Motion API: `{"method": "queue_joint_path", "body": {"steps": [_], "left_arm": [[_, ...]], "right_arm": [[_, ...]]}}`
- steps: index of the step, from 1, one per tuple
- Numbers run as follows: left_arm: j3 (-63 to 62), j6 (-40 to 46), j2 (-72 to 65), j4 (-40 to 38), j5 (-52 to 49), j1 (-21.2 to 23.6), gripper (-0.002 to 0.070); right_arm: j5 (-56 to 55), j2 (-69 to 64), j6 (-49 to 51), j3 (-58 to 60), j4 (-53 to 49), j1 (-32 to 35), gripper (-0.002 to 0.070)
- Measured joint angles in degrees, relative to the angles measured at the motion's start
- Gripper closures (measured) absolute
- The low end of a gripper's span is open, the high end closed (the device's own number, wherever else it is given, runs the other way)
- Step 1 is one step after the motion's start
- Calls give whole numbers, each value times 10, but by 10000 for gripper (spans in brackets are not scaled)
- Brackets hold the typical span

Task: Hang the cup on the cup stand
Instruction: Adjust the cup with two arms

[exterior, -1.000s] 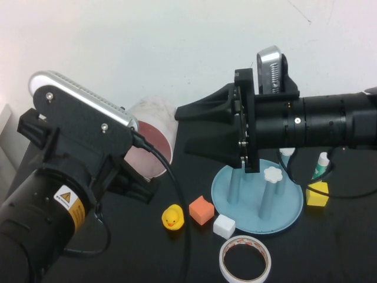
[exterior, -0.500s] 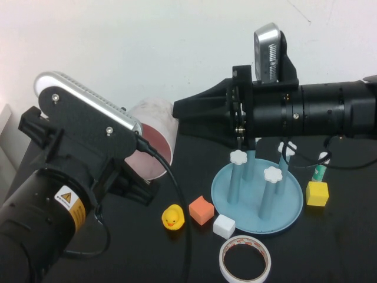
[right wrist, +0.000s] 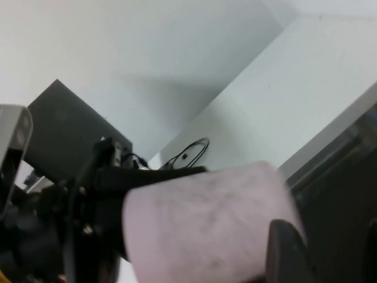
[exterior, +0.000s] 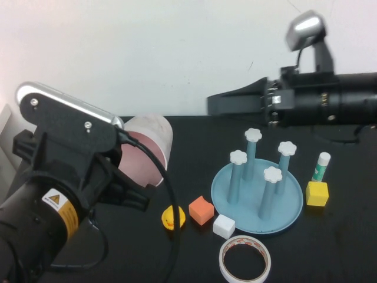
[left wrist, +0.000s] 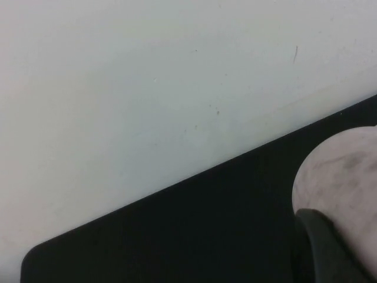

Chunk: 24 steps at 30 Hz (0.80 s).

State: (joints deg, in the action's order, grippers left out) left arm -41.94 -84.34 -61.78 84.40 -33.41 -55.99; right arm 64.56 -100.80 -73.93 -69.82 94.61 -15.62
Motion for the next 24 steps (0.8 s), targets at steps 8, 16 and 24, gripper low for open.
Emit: {"method": "queue_joint_path", "body": {"steps": [8, 16, 24], "left_arm": [[0, 0, 10, 85, 1, 0, 669], [-4, 1, 7, 122, 2, 0, 669], [-4, 1, -1, 126, 2, 0, 669]], "right_arm": [[21, 0, 76, 0, 8, 12, 413], [23, -10, 212, 0, 13, -41, 113], [17, -36, 371, 0, 14, -61, -9]]}}
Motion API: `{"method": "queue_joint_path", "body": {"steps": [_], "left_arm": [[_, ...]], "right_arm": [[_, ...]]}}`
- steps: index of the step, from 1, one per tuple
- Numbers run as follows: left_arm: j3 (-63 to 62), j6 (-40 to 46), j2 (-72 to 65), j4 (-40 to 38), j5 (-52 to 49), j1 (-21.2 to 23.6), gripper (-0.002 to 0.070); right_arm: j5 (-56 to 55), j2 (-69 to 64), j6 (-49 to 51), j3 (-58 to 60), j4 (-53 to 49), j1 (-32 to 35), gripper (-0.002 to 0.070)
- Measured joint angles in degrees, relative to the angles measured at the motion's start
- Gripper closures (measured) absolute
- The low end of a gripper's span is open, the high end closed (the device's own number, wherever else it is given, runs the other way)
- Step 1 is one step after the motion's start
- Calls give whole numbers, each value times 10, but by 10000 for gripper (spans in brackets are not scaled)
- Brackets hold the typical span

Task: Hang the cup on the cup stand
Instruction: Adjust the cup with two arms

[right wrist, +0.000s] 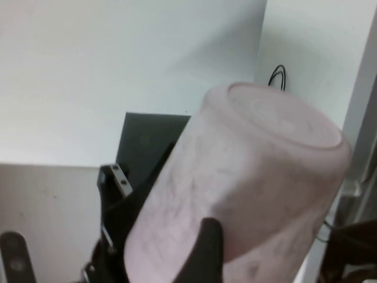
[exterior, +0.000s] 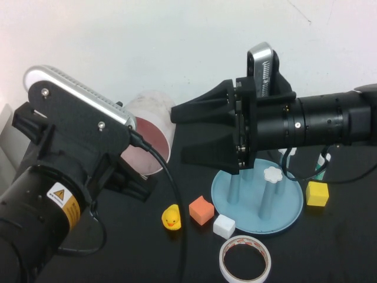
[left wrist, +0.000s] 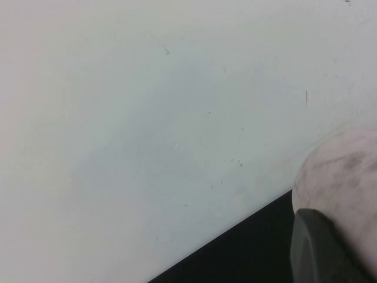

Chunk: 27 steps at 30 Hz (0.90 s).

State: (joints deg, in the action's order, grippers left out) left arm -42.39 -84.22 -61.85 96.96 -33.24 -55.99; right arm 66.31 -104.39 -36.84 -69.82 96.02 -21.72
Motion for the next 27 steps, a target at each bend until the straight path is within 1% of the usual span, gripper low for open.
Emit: {"method": "queue_joint_path", "body": {"steps": [3, 8, 16, 27], "left_arm": [[0, 1, 0, 0, -1, 0, 669], [0, 4, -1, -2, -15, 0, 669], [0, 14, -3, 1, -5, 0, 669], [0, 43, -22, 3, -10, 0, 669]], "right_arm": [[-6, 0, 32, 0, 2, -5, -13], [-46, 0, 74, -7, 7, -22, -16], [-87, -5, 93, -70, 7, -36, -17], [-108, -18, 109, -75, 2, -50, -17]]}}
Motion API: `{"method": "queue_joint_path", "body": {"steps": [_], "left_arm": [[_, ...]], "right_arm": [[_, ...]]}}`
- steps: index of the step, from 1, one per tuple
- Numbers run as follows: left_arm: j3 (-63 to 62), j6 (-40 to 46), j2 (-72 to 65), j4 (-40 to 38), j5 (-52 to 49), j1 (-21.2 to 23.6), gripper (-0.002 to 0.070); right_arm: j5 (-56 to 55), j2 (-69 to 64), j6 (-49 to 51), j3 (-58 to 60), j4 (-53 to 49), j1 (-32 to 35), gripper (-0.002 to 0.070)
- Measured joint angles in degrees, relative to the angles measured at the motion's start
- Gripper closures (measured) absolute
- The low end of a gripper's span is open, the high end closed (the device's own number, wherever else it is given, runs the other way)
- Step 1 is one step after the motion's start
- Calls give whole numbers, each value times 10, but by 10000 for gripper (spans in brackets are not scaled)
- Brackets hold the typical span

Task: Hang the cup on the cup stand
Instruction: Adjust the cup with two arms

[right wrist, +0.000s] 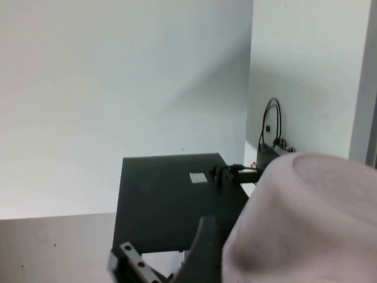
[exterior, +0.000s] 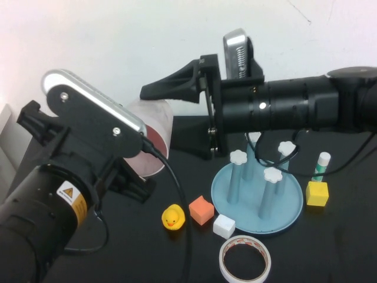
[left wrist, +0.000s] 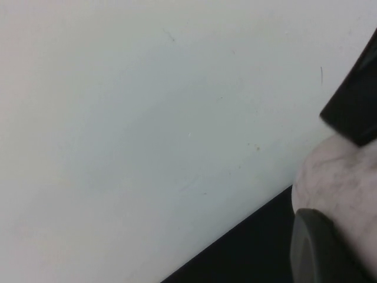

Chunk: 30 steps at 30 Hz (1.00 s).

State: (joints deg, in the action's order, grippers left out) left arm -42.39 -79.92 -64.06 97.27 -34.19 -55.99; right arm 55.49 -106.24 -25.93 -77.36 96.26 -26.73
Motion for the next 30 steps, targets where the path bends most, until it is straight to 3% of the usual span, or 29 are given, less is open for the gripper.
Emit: {"method": "queue_joint_path", "body": {"steps": [18, 22, 26, 28, 30], "left_arm": [[0, 32, -13, -4, 7, 0, 669], [0, 34, -13, -4, 7, 0, 670], [0, 43, -13, -3, 5, 0, 669], [0, 48, -13, -3, 5, 0, 655], [0, 50, -13, -3, 7, 0, 596]], "right_arm": [[20, -26, 4, -2, 10, -27, -17], [20, -26, -13, -2, 12, -27, 29], [20, -26, -24, -2, 16, -27, 29], [18, -26, -29, -2, 16, -27, 29], [16, -26, -34, -2, 16, -27, 32]]}}
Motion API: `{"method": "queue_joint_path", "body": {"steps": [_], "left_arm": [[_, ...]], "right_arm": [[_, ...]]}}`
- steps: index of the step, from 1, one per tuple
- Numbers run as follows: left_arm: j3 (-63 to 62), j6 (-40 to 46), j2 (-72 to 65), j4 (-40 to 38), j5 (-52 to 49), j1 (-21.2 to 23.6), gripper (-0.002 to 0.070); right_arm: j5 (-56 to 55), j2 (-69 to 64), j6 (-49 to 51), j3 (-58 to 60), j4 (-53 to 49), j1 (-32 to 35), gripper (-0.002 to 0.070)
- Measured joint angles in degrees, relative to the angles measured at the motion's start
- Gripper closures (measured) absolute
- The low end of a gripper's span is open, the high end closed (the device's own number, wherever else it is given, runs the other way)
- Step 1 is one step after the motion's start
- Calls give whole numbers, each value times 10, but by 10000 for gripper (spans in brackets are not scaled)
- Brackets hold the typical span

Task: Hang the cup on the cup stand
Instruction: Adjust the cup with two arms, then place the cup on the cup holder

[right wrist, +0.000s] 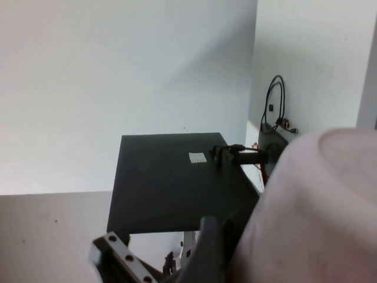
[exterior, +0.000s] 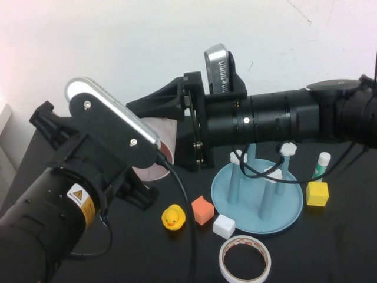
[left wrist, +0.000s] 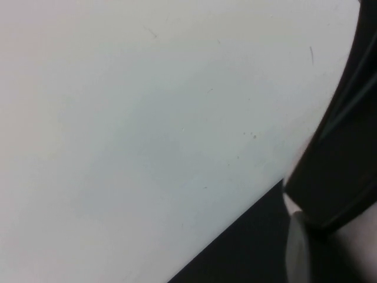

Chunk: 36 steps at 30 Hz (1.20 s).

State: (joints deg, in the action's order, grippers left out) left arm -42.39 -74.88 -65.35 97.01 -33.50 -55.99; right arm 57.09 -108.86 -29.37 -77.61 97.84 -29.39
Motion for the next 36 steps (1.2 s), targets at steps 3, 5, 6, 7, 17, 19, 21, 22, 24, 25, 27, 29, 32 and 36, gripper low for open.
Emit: {"method": "queue_joint_path", "body": {"steps": [3, 5, 6, 7, 17, 19, 21, 22, 24, 25, 27, 29, 32, 36], "left_arm": [[0, 1, 0, -2, 4, 0, 461], [0, 4, 1, -10, 4, 0, 351], [0, 4, 4, -19, 4, 0, 307], [0, 4, 6, -30, 4, 0, 281], [0, 7, 102, -127, 78, 0, 223], [0, 7, 120, -151, 109, 0, 223], [0, 10, 143, -191, 132, 0, 223], [0, 13, 152, -208, 135, 0, 223], [0, 28, 174, -250, 135, 0, 234], [0, 37, 184, -266, 132, 0, 247], [0, 76, 205, -309, 117, 0, 302], [0, 121, 220, -356, 91, 0, 380], [0, 208, 237, -437, 23, 0, 545], [0, 314, 242, -543, -93, 0, 652]], "right_arm": [[-1, 0, -6, 0, 0, 0, 41], [-5, 0, -9, 0, -5, 1, 47], [-5, 0, -9, 0, -6, 3, 47], [-5, 0, -15, 0, -7, 7, 47], [-1, 0, -92, 0, -10, 65, 48], [8, 0, -120, 0, -10, 73, 48], [20, 0, -157, 0, -11, 85, 48], [26, 0, -173, 0, -11, 90, 48], [40, 0, -222, 0, -11, 105, 48], [43, 0, -253, 0, -11, 113, 48], [50, 0, -319, 0, -11, 127, 48], [58, 0, -396, 0, -11, 140, 48], [68, 0, -541, 0, -11, 157, 48], [60, 0, -714, 0, -12, 169, 48]]}}
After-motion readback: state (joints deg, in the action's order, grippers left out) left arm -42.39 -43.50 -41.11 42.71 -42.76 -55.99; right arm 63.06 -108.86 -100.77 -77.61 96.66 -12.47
